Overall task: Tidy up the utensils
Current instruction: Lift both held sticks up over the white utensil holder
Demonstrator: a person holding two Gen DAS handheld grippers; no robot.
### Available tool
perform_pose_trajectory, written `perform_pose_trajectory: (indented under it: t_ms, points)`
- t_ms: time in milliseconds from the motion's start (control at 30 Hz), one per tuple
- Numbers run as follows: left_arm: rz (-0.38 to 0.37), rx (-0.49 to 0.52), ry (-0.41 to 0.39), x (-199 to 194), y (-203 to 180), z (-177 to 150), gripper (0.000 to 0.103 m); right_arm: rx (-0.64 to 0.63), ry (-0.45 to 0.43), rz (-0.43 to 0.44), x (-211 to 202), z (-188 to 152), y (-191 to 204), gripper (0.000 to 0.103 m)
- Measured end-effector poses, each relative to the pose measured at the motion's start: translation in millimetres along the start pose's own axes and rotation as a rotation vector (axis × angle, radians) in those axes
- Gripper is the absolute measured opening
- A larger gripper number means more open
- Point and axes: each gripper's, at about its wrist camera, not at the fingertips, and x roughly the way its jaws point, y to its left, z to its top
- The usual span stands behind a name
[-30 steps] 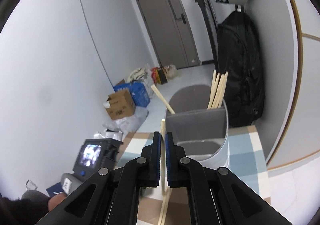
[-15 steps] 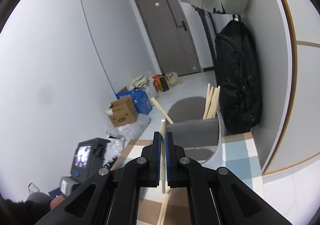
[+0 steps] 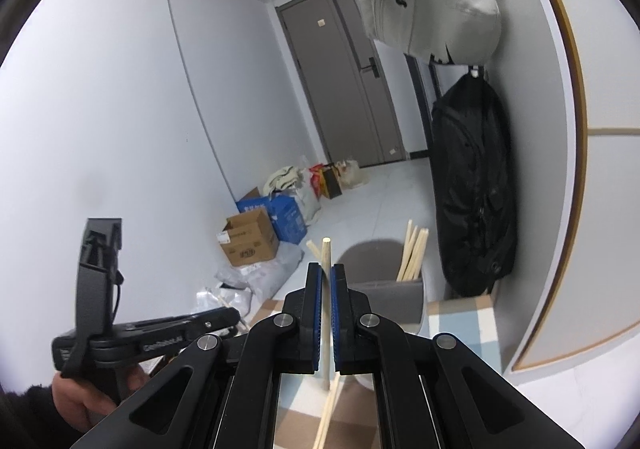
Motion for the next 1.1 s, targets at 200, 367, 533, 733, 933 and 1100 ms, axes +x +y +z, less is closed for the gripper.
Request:
perform_pose_trajectory:
  t_ms: [200,367,533,733,933,1100]
  points:
    - [-0.003,0.023,-0.031,-6.3,-4.3,4.9,0.000,-0.008,-0.019,0.001,-4.3,9.2,1.0,0.003]
    - [0.004,0.035,-0.079,-21.3,-13.1,11.6,0.000,-0.018,-0.024,0.006,-4.9,14.8,3.0,0.003]
    - [-0.020,0.057,-0.120,-37.0,-26.2,25.4,0.000,-0.003,-0.042,0.015,-8.7,27.2,1.6,0.003]
    - [-0.062,0.101,-0.170,-51.2,-48.3,49.5,0.000,-0.015,-0.073,0.017,-10.4,54.6,-1.7,0.002]
    - [-0.085,0.161,-0.201,-54.2,-72.1,70.7,0.000,-0.030,-0.086,0.008,-0.1,79.5,-8.7,0.002]
    - [-0.085,0.184,-0.203,-44.6,-82.8,82.7,0.000,-0.007,-0.086,0.008,13.2,86.8,-20.1,0.002]
